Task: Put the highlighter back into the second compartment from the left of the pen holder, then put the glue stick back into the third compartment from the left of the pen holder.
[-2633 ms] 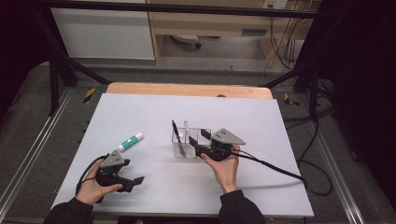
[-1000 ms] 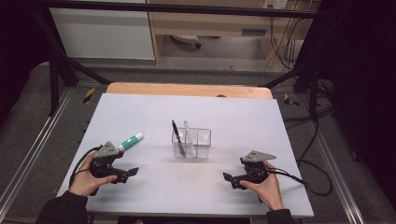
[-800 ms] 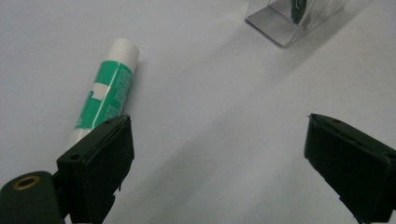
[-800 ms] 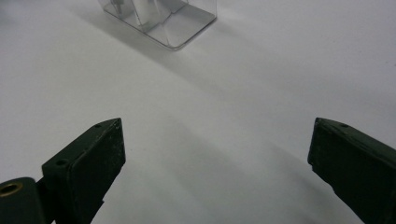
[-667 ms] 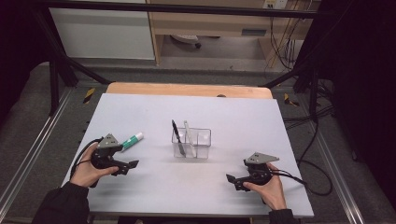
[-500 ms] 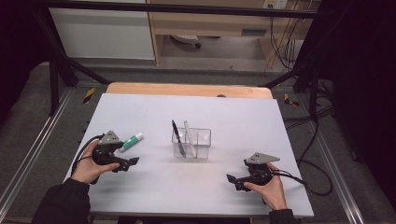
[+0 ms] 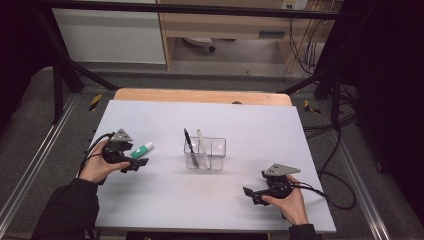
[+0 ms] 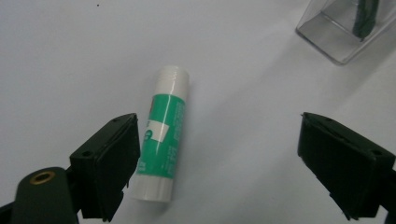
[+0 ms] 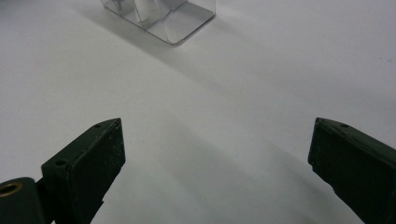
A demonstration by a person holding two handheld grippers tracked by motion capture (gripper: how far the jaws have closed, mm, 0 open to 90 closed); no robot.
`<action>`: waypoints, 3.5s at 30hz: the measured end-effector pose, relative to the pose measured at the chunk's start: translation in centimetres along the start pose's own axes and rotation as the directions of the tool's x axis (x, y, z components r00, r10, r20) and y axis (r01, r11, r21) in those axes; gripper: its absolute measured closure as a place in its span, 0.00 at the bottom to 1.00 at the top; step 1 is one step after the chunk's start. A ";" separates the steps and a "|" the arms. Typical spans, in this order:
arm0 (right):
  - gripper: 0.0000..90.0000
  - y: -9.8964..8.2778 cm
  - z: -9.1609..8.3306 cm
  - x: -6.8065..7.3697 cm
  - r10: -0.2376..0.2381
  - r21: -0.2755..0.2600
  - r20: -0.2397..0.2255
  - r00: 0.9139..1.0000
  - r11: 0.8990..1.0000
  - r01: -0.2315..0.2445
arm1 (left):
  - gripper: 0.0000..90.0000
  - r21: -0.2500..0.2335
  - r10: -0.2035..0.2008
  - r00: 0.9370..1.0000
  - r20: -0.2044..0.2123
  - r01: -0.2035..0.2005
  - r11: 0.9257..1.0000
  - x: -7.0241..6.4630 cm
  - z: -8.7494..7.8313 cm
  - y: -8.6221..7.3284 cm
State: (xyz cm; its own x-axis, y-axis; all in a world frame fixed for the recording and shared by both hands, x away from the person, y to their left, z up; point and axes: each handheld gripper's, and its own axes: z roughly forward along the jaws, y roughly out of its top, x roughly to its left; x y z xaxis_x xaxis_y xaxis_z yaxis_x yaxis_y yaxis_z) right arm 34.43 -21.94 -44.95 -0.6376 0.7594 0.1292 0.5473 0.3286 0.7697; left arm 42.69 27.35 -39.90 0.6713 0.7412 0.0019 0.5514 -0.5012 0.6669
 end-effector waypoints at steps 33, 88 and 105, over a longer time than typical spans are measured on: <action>0.05 -0.2 0.2 -0.2 -0.010 0.017 -0.007 1.000 1.000 0.010 | 0.37 0.135 0.024 0.998 -0.051 -0.017 0.991 3.1 4.3 1.4; 0.06 -0.3 0.1 -0.2 -0.002 0.019 -0.019 1.000 1.000 0.003 | 0.73 0.231 0.025 1.000 -0.010 -0.022 0.973 3.4 4.9 2.3; 0.05 -0.2 -0.1 -0.3 -0.009 0.016 -0.015 1.000 1.000 0.009 | 0.73 0.099 -0.018 0.999 -0.041 0.021 0.995 1.9 1.7 2.1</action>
State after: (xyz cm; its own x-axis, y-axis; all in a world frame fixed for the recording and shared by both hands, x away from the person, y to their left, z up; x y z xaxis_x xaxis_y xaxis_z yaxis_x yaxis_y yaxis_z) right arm 34.48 -22.27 -45.13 -0.6507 0.7479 0.1315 0.5499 0.3447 0.7608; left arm 46.00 26.94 -39.74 0.6409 0.7674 0.0205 0.6121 -0.5270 0.5896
